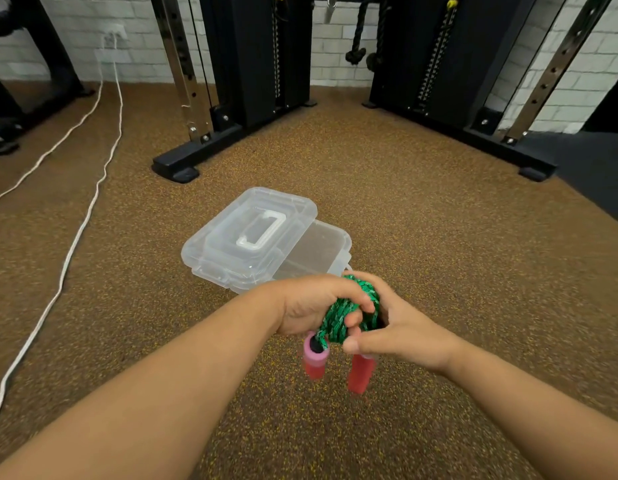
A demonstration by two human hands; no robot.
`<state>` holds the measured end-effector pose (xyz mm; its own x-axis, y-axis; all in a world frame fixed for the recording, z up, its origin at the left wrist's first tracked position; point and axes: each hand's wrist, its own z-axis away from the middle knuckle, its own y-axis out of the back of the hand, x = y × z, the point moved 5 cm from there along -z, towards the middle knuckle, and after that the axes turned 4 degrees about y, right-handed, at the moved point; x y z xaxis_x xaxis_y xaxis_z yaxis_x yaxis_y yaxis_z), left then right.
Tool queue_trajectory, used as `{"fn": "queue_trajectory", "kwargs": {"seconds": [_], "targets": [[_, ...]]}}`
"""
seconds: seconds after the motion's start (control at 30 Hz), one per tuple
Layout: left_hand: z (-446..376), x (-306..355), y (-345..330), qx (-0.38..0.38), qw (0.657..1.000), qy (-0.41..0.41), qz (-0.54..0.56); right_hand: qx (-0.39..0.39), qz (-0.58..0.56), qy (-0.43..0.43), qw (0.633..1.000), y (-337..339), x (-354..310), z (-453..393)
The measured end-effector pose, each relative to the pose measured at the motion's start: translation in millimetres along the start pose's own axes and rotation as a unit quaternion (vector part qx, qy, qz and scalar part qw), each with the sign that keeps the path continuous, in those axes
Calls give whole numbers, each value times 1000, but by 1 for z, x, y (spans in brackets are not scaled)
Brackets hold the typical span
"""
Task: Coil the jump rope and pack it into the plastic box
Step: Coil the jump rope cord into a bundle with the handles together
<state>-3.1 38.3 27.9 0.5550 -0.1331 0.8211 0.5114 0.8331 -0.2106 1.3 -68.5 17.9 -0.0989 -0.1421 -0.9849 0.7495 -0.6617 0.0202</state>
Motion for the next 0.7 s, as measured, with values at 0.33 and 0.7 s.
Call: {"fn": "queue_trajectory", "kwargs": {"seconds": [0.33, 0.7], "targets": [[-2, -6, -13, -125, 984, 70, 108, 152, 72, 34, 985, -2, 1, -12], [6, -6, 2, -36, 996, 45, 66, 90, 48, 101, 990, -10, -10, -4]]}}
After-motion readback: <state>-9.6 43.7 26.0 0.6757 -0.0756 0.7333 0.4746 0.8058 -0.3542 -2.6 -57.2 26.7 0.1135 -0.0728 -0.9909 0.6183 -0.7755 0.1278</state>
